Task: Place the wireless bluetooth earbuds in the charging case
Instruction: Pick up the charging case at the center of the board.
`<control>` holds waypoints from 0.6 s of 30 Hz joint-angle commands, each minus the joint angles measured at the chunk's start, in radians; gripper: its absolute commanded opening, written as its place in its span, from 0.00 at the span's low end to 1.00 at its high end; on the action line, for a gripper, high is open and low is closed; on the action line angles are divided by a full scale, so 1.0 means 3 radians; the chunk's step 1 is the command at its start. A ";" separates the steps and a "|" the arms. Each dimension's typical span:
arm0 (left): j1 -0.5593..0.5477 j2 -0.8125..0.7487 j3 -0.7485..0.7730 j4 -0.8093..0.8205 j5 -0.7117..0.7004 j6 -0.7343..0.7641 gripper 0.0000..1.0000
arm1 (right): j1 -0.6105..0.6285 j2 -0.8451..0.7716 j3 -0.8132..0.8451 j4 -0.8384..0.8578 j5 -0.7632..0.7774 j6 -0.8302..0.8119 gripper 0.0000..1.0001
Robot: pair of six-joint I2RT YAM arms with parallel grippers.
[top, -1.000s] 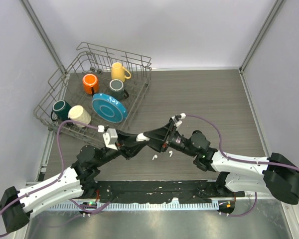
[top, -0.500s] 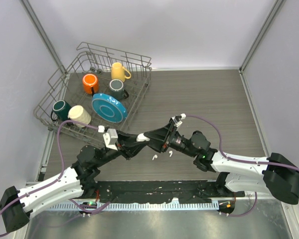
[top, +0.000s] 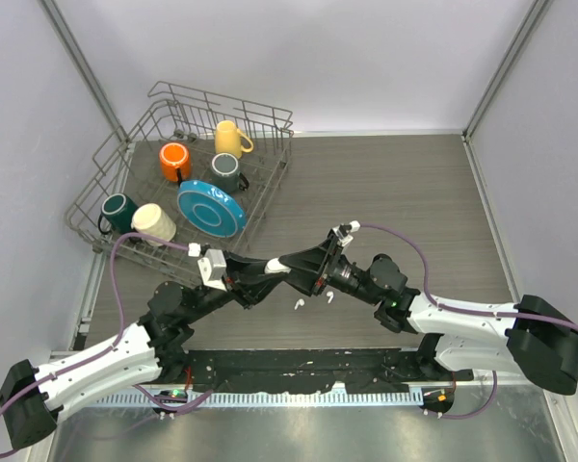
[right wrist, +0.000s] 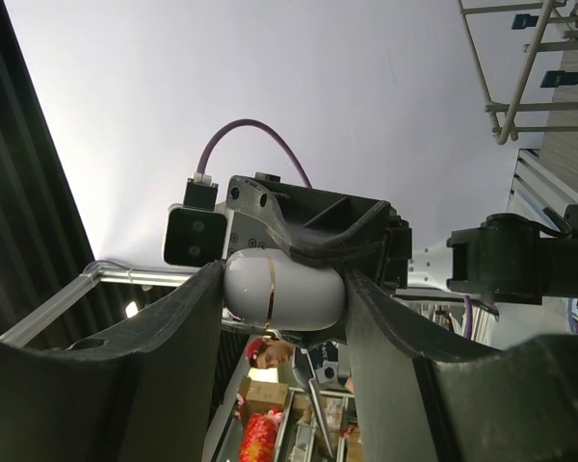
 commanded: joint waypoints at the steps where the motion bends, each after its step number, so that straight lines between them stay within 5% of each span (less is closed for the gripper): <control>1: 0.0011 -0.0012 0.0007 0.0273 -0.0066 0.0015 0.36 | 0.0008 0.0020 -0.0007 0.0253 0.0025 0.0038 0.02; 8: 0.0006 -0.0002 0.0007 0.0253 -0.0051 0.0010 0.29 | 0.0008 0.0031 -0.0007 0.0284 0.0015 0.0043 0.02; 13: 0.0006 0.0009 0.0007 0.0227 -0.0031 0.0015 0.00 | 0.0008 0.0031 -0.0017 0.0310 0.0010 0.0043 0.04; 17: 0.0006 0.0019 0.0007 0.0207 -0.0020 0.0010 0.00 | 0.0008 0.0000 -0.0032 0.0310 0.0010 -0.0038 0.33; 18: 0.0006 0.0019 0.0007 0.0212 -0.0020 0.0010 0.00 | 0.0008 -0.0020 -0.0027 0.0289 0.0005 -0.0125 0.48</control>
